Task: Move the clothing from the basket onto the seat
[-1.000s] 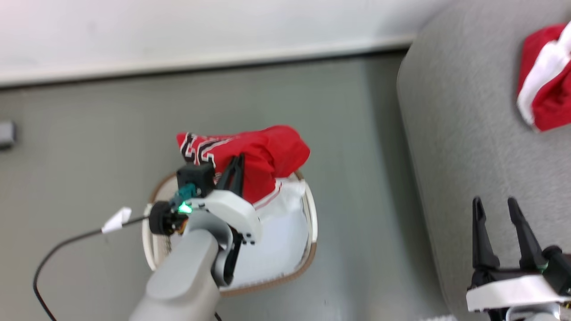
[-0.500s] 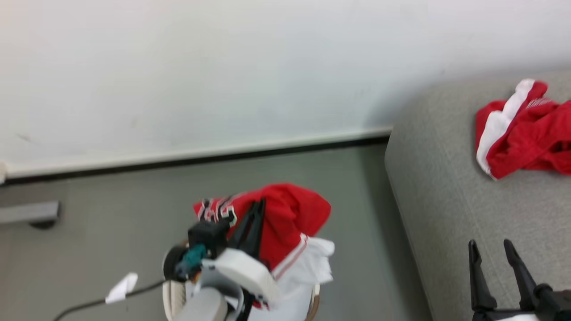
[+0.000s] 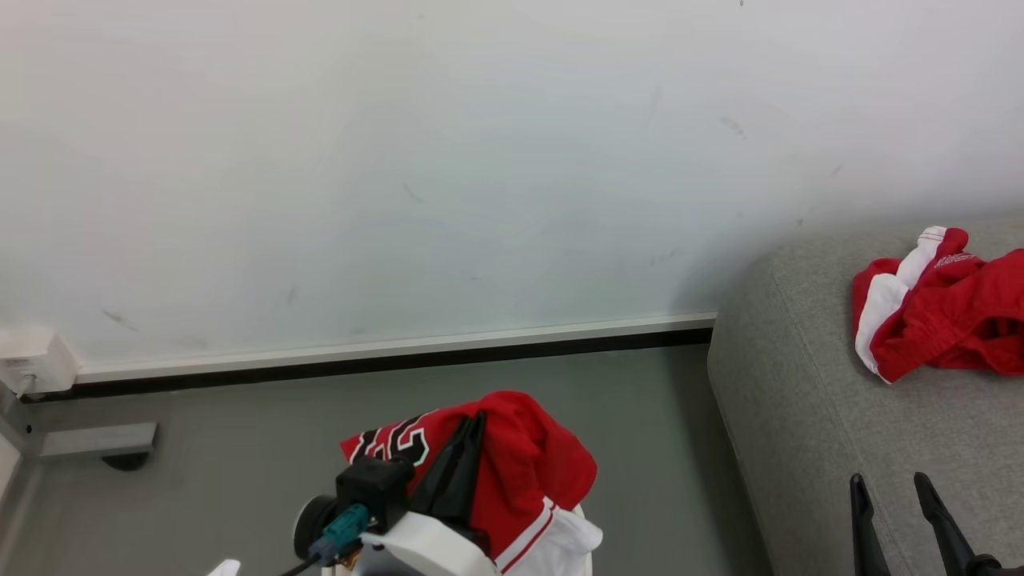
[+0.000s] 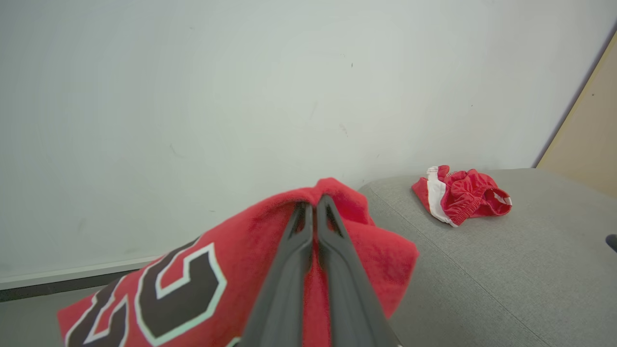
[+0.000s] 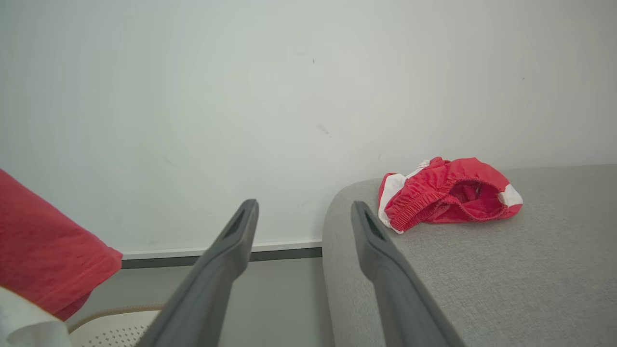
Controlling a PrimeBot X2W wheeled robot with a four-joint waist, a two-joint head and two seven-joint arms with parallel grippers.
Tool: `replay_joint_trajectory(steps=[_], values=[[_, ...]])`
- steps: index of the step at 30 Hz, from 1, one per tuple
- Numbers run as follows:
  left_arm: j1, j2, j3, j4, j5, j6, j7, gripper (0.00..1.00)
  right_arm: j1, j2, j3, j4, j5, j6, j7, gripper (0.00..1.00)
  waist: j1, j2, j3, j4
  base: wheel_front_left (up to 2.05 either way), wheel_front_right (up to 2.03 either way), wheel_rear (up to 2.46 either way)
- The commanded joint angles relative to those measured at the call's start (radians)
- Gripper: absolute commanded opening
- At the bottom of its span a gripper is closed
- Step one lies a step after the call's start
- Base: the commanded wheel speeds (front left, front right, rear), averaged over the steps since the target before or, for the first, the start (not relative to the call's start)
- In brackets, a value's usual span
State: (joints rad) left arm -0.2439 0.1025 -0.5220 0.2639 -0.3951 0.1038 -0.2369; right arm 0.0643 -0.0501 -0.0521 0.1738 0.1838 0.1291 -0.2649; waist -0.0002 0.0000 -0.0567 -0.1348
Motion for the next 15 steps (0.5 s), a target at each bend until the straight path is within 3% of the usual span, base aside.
replay_joint_trajectory(steps=[1,9,15], values=[[0.012,0.01,0.002,-0.014,0.003,0.004,0.006,0.0,0.012,-0.001,0.004,-0.006,-0.007,0.003,0.001,1.0,0.0002,0.0,-0.001,0.003,0.0,0.0,0.0],[0.025,0.027,0.0,-0.066,0.0,0.02,0.029,0.0,-0.005,-0.004,0.04,-0.024,-0.031,0.003,0.001,1.0,0.0002,0.0,0.003,0.002,0.0,0.0,0.0],[0.01,0.028,-0.019,-0.093,0.006,0.014,0.046,0.0,-0.045,-0.029,0.122,-0.045,-0.013,0.003,0.001,1.0,0.0002,0.0,0.004,0.0,0.0,0.0,0.0]])
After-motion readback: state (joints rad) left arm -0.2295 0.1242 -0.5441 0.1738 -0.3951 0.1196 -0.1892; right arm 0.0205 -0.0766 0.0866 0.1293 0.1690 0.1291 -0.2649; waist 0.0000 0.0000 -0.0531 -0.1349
